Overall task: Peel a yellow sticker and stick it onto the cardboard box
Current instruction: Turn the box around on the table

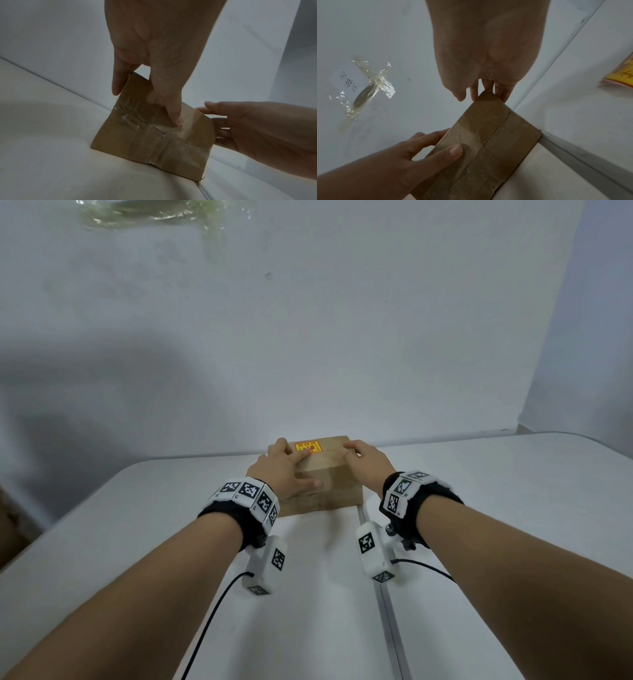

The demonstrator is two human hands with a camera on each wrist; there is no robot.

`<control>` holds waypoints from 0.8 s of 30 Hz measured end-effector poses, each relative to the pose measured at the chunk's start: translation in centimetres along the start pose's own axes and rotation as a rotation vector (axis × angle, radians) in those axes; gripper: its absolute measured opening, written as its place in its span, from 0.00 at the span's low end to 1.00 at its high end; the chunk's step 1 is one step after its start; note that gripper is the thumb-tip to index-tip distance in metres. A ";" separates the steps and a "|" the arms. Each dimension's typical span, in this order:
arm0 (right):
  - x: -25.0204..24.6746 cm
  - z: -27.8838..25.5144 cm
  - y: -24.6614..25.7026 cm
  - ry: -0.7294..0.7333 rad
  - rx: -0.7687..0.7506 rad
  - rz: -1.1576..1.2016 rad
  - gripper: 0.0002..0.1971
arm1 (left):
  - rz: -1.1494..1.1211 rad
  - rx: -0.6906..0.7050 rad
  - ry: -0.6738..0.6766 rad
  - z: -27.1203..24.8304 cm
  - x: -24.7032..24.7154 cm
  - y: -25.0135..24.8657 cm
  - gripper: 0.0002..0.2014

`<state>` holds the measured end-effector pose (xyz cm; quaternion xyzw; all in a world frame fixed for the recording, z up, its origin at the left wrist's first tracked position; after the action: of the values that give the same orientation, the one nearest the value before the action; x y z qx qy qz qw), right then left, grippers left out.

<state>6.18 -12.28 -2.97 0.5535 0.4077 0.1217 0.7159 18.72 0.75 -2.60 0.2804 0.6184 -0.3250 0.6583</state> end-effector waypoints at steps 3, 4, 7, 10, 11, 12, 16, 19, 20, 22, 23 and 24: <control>0.0 0.7 0.0 -0.005 0.001 -0.015 0.23 | -0.017 -0.007 0.011 1.3 0.2 0.1 0.42; -0.1 0.9 0.2 -0.010 -0.003 -0.020 0.23 | -0.019 -0.011 0.011 1.7 0.3 0.1 0.42; -0.1 1.4 0.6 -0.020 -0.021 -0.040 0.23 | -0.041 -0.017 0.007 2.7 1.0 0.3 0.42; 0.1 1.5 0.9 -0.012 -0.032 -0.063 0.23 | -0.055 -0.012 0.009 3.2 1.6 0.4 0.42; 0.2 1.6 0.9 -0.013 -0.045 -0.071 0.23 | -0.042 -0.010 0.000 3.2 1.8 0.5 0.41; 0.2 1.4 1.0 -0.010 -0.055 -0.080 0.23 | -0.020 -0.009 -0.011 3.1 1.9 0.5 0.40; 0.4 1.4 1.2 -0.007 -0.083 -0.094 0.22 | 0.051 -0.009 -0.058 2.0 2.1 0.9 0.39; 0.5 1.4 1.8 -0.031 -0.090 -0.113 0.22 | 0.045 -0.013 -0.045 1.2 1.8 1.5 0.40; 0.6 1.1 2.1 -0.036 -0.085 -0.127 0.22 | 0.035 -0.020 -0.035 0.8 1.6 1.7 0.40; 0.8 0.6 2.9 -0.045 -0.096 -0.151 0.21 | 0.032 -0.017 -0.048 0.2 1.1 2.1 0.40; 1.0 0.5 3.1 -0.054 -0.113 -0.161 0.21 | 0.039 -0.012 -0.064 -0.1 0.8 2.3 0.40; 1.0 0.0 3.7 -0.058 -0.119 -0.177 0.21 | 0.044 -0.012 -0.062 -0.5 0.3 2.5 0.40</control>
<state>7.79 -10.31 -0.15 0.4754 0.4260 0.0659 0.7669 20.33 2.68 -3.04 0.2796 0.5935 -0.3153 0.6857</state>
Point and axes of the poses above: each hand's wrist, its own z-axis towards the middle knuckle, its own x-axis out of the palm, y = z × x, the point moved 4 cm from there along z, towards the middle knuckle, and after that the axes turned 6 degrees about z, right-handed, at the moved point
